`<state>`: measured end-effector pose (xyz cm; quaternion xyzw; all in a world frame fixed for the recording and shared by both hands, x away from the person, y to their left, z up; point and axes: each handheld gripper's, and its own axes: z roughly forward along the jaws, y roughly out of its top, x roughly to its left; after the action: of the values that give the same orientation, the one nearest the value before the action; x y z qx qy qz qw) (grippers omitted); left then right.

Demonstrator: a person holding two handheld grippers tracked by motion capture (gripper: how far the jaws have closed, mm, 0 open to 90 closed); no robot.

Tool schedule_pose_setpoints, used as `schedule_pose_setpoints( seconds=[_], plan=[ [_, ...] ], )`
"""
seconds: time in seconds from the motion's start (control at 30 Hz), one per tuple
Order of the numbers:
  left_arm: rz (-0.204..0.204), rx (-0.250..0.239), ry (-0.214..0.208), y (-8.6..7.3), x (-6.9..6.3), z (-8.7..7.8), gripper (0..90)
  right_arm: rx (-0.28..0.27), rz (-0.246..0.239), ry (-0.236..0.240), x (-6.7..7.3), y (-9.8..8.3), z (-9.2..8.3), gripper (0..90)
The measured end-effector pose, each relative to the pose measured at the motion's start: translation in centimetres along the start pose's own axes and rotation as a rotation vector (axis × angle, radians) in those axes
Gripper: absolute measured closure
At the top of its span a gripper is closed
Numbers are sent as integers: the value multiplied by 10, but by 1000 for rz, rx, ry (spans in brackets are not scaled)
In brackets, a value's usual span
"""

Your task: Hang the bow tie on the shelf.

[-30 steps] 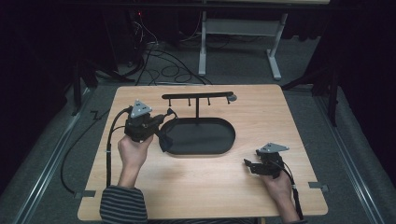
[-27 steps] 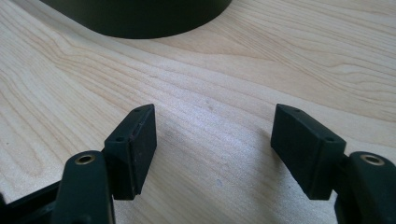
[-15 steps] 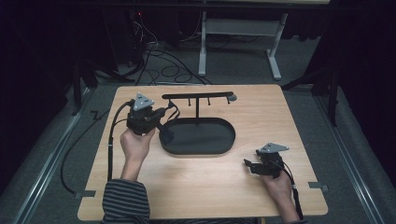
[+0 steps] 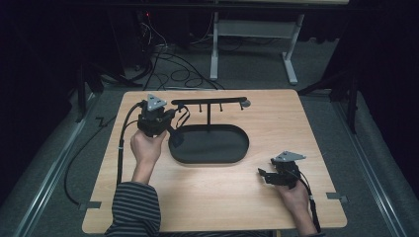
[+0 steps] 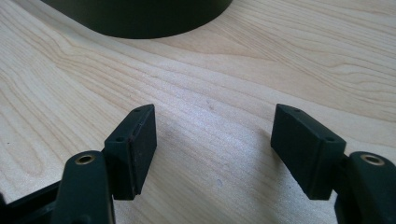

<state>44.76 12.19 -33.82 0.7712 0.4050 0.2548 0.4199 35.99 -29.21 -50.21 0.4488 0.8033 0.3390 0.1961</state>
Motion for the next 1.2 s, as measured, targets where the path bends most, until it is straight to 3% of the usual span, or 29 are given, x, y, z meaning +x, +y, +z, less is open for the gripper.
schedule_pose_setpoints(
  seconds=[0.57,1.2],
  plan=[
    [4,7,60,4,4,11,877,0,0,1,0,0,0,328],
    [29,42,66,2,2,14,863,0,-1,1,0,0,0,327]
  ],
)
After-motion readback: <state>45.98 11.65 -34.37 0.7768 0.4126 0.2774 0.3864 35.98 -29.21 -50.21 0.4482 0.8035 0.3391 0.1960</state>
